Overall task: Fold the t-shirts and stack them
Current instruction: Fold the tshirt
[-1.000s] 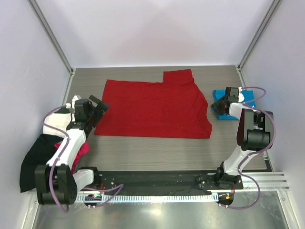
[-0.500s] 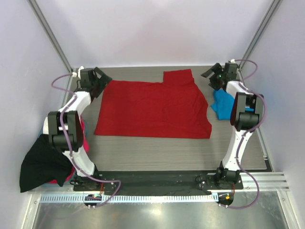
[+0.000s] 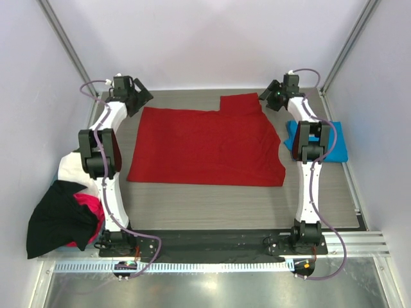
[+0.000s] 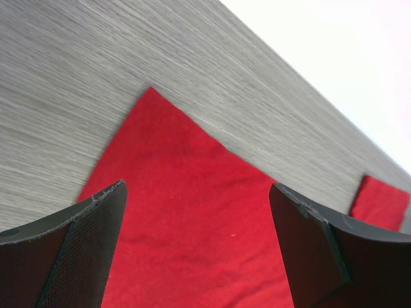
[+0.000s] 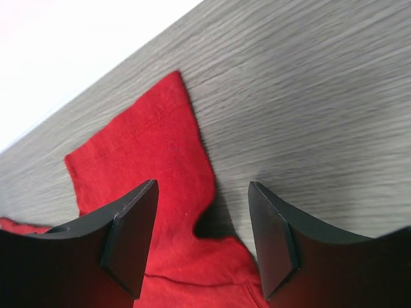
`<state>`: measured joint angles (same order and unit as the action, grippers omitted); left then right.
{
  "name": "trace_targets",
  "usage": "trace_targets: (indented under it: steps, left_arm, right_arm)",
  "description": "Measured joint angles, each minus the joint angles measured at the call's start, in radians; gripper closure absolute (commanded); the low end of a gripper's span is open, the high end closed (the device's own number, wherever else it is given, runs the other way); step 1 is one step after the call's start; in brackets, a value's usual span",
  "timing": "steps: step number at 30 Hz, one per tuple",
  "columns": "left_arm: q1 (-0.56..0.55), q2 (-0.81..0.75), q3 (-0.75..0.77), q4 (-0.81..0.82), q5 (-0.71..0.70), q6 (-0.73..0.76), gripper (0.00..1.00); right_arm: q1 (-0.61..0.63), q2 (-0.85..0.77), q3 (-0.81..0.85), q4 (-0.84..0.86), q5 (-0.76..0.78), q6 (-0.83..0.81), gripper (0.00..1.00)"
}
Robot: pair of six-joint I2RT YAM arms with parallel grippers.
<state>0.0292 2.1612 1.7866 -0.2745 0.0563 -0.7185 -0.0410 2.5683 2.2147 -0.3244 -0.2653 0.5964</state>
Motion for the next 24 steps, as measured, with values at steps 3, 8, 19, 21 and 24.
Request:
trace_targets:
  steps: [3, 8, 19, 21, 24]
  left_arm:
    - [0.000, 0.031, 0.048, -0.041, -0.009, 0.025, 0.09]
    - [0.001, 0.092, 0.111, -0.098, -0.019, 0.055, 0.15]
    - [0.004, 0.230, 0.259, -0.222, -0.029, 0.103, 0.22]
    - [0.004, 0.249, 0.285, -0.234, -0.028, 0.104, 0.24]
    - [0.004, 0.283, 0.330, -0.255, -0.027, 0.108, 0.28]
  right_arm:
    - [0.018, 0.027, 0.043, -0.024, 0.018, -0.011, 0.37]
    - [0.049, 0.052, 0.099, -0.064, 0.079, -0.041, 0.47]
    - [0.105, 0.109, 0.198, -0.099, 0.149, -0.083, 0.63]
    - [0.111, 0.115, 0.203, -0.103, 0.155, -0.089, 0.71]
    - [0.111, 0.122, 0.212, -0.110, 0.164, -0.094, 0.81]
